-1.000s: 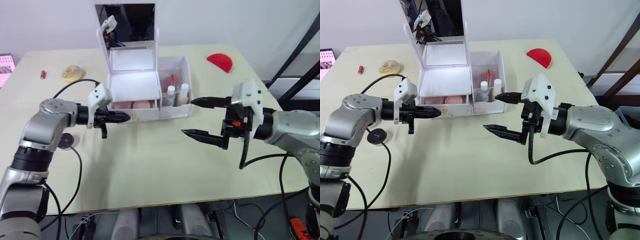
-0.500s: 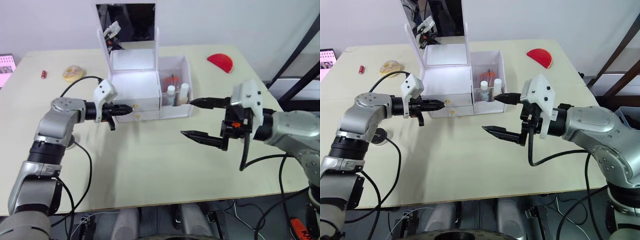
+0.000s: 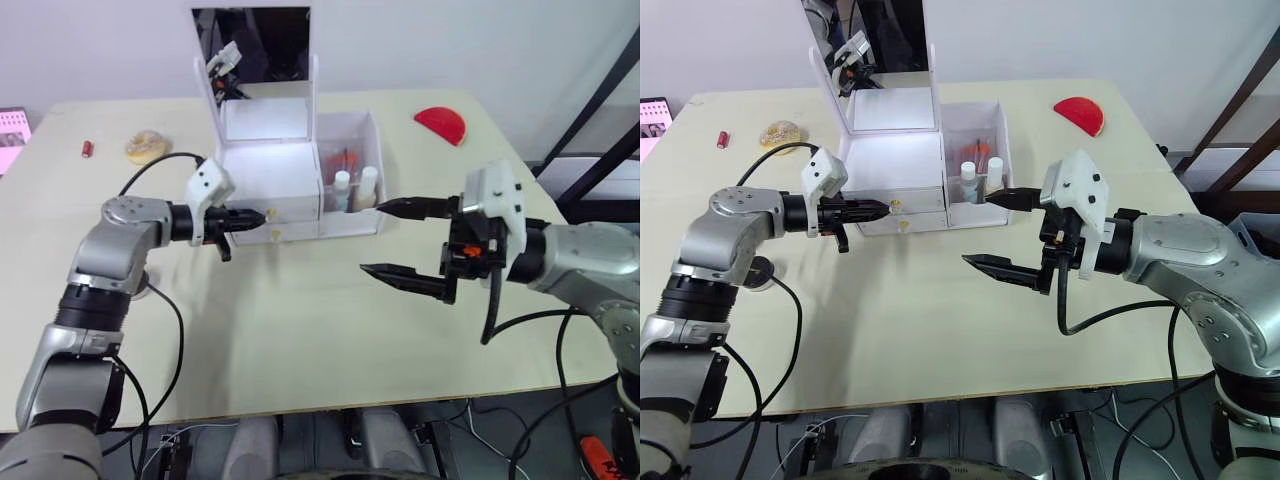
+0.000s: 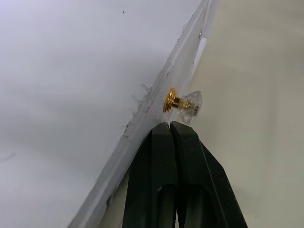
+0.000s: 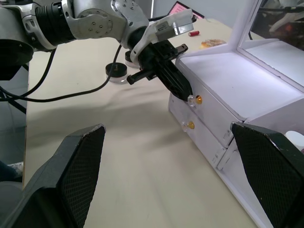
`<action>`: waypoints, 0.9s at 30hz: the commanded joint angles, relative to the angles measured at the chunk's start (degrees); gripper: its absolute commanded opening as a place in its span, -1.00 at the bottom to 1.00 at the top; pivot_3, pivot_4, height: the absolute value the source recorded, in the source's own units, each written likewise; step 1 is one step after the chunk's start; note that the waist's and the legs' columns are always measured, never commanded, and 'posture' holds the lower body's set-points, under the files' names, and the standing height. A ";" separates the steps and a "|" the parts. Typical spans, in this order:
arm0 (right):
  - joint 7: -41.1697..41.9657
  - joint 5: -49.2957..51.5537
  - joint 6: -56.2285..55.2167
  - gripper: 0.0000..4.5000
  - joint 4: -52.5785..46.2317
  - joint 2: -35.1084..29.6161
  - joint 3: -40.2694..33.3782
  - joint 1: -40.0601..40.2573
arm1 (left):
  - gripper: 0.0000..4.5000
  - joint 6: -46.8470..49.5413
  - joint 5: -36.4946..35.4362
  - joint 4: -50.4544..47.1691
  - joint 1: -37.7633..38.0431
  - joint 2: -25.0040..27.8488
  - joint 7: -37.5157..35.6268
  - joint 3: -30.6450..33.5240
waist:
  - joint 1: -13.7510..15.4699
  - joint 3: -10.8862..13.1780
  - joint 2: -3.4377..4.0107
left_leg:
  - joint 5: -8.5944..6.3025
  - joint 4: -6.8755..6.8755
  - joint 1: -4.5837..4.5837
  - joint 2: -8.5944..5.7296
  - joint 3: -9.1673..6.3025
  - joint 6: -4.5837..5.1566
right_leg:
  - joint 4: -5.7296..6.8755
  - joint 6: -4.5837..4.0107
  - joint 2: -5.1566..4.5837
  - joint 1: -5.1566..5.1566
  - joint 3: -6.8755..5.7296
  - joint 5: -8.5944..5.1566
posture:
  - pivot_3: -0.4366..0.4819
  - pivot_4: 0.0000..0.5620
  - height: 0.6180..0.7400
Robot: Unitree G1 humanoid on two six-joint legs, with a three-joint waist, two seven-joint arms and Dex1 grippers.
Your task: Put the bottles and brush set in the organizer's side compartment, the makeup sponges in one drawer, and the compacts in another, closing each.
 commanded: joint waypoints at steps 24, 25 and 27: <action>13.09 -7.39 -9.13 1.00 9.67 -4.03 -7.14 7.19 | 1.00 15.67 -25.72 -54.63 55.60 -3.11 15.34 34.66 | 0.29 0.01 -0.11 | -0.01 0.00 0.15 0.02 0.03 -0.02 | -0.10 0.09 -0.04 0.10 0.03 -0.07 | -0.05 -0.47 0.99; 15.07 -7.70 -10.14 1.00 10.24 -4.41 -9.49 10.79 | 1.00 14.55 -25.61 -52.28 56.62 -1.34 13.32 38.30 | 0.44 0.00 -0.15 | -0.01 0.00 0.15 0.02 0.02 -0.02 | -0.11 0.09 -0.04 0.09 0.02 -0.08 | -0.05 -0.47 0.99; 17.95 -9.30 -12.49 1.00 12.57 -5.10 -13.41 16.91 | 1.00 11.62 -24.42 -46.78 58.73 2.41 8.82 43.85 | 0.86 0.02 -0.10 | -0.02 -0.01 0.18 0.02 -0.01 -0.03 | -0.12 0.08 -0.04 0.07 -0.02 -0.10 | -0.05 -0.47 0.99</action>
